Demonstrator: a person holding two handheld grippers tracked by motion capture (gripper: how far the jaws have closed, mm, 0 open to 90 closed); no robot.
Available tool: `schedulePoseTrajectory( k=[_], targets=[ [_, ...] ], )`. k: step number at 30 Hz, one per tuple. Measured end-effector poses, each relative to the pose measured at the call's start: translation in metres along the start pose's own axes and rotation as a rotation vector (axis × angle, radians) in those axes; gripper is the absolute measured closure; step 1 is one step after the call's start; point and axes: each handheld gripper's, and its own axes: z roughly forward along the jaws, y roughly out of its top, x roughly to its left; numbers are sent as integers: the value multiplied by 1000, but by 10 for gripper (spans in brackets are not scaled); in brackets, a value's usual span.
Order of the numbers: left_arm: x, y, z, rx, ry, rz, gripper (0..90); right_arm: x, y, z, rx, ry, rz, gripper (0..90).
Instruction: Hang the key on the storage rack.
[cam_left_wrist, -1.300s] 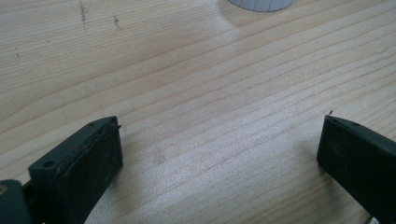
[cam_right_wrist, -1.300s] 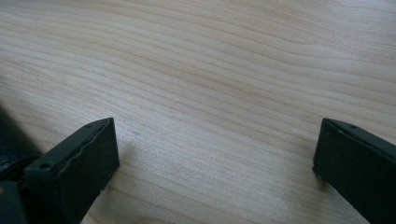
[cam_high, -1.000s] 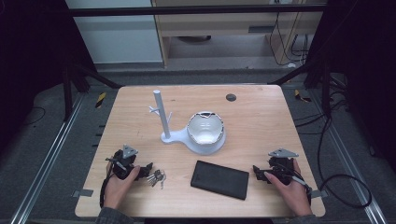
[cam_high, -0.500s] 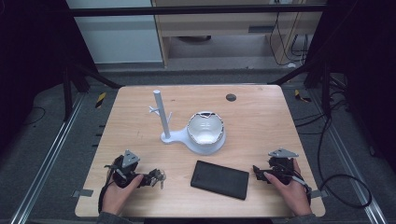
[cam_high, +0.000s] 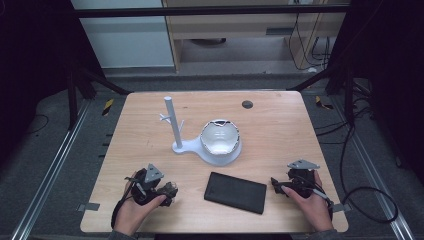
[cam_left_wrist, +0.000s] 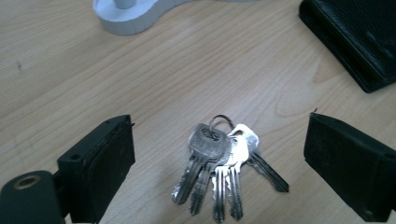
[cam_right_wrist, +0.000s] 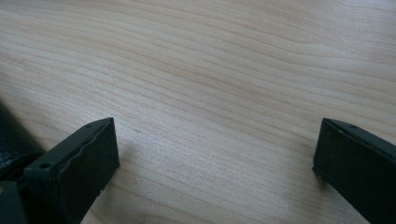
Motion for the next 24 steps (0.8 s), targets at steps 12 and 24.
schedulePoseTrajectory(
  k=[12, 24],
  targets=[
    [1, 25, 1, 199, -24, 114, 74, 0, -1, -1, -1, 0, -7, 3],
    [6, 29, 10, 278, -83, 125, 331, 1, -2, -1, -3, -1, -6, 4]
  ],
)
